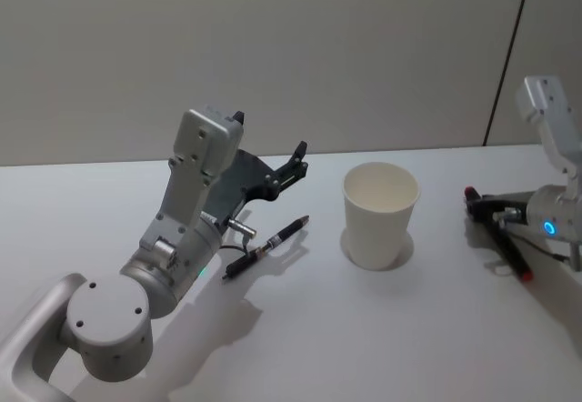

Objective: Place the pen into the pen holder.

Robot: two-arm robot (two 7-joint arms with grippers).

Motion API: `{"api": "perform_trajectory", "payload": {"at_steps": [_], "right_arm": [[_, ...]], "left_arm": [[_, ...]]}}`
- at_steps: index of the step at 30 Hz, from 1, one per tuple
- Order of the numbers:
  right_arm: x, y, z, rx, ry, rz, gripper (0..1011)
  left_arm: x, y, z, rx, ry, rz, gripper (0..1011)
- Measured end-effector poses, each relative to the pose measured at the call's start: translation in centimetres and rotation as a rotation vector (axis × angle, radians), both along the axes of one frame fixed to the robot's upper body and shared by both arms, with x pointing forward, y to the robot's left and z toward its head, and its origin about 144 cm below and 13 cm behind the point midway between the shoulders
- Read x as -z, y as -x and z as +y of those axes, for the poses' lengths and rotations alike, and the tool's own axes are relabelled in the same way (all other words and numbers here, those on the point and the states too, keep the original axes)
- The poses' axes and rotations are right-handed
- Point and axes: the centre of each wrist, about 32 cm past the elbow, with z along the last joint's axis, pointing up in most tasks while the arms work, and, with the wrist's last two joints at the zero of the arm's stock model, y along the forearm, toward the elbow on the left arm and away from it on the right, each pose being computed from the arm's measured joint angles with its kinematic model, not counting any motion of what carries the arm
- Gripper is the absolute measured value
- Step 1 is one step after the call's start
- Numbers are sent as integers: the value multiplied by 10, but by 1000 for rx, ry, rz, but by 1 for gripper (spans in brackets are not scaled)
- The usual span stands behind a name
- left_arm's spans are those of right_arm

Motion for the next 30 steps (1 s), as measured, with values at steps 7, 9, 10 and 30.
{"api": "perform_trajectory", "payload": {"at_steps": [7,9,10,30], "right_arm": [[-9,3,3,-8,-14,-74,182],[-14,4,4,-10,-24,-111,182],[-16,5,4,-10,-27,-121,182],[-61,20,6,-36,-188,-418,182]], "left_arm": [[0,0,0,0,0,0,1001],[0,0,0,0,0,0,1001],[0,0,0,0,0,0,1001],[0,0,0,0,0,0,1001]]}}
